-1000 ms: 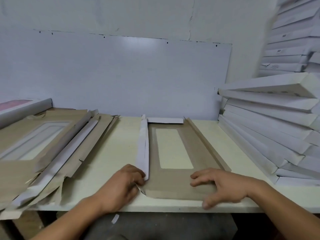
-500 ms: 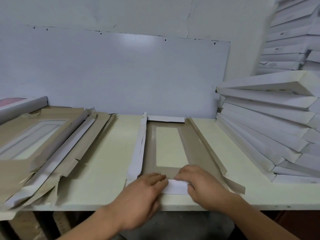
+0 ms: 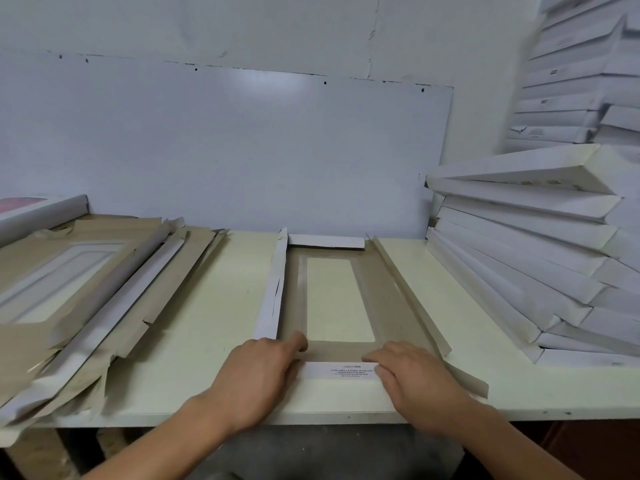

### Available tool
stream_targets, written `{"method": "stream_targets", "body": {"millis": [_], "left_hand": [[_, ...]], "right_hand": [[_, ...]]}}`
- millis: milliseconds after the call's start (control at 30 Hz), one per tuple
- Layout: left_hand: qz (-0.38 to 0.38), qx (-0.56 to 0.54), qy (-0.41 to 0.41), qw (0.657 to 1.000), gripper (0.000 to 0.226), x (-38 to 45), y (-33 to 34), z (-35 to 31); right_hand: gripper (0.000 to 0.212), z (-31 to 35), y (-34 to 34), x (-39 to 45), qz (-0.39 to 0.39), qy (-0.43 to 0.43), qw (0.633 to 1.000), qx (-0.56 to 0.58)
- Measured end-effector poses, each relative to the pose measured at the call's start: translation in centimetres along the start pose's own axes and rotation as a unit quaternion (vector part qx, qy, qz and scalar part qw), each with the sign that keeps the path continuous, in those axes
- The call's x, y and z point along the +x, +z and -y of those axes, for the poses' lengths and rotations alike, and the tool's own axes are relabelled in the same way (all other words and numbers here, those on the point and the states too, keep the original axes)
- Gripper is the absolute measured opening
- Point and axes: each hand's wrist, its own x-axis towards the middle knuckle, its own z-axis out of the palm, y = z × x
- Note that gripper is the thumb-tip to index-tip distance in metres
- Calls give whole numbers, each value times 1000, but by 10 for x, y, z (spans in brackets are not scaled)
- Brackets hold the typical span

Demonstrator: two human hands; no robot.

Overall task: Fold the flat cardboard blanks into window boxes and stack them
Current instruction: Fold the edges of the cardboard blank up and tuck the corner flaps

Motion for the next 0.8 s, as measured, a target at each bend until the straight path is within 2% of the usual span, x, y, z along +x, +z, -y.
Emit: {"method": "stream_targets", "body": {"millis": [67, 200, 267, 300, 367, 433, 500, 600, 667, 800], "left_hand": [[-1, -17, -21, 1000, 15, 5, -1, -5], [-6, 86, 3, 996, 27, 6, -2, -24], [-57, 142, 47, 987, 14, 4, 0, -30], [-74, 152, 52, 984, 14, 5, 2, -30], [-56, 141, 57, 987, 23, 5, 10, -31], [5, 112, 58, 992, 19, 4, 21, -34], [74, 94, 51, 992, 39, 1, 29, -35], [73, 147, 56, 985, 55, -7, 23, -32], [62, 162, 52, 984, 69, -11, 19, -28], [87, 204, 32, 975, 89, -13, 10, -22]], "right_hand": [[44, 0, -2, 5, 7, 16, 999, 27], [60, 6, 2, 16, 26, 12, 999, 30], [72, 13, 6, 23, 33, -4, 999, 22], [76, 16, 9, 25, 35, -14, 999, 19], [72, 22, 15, 28, 33, -35, 999, 14], [54, 24, 23, 28, 39, -57, 997, 14], [55, 27, 29, 27, 89, -54, 995, 13], [71, 23, 30, 25, 155, -20, 988, -8], [81, 16, 28, 19, 168, 2, 986, -8], [91, -9, 20, 4, 173, 53, 983, -26]]}}
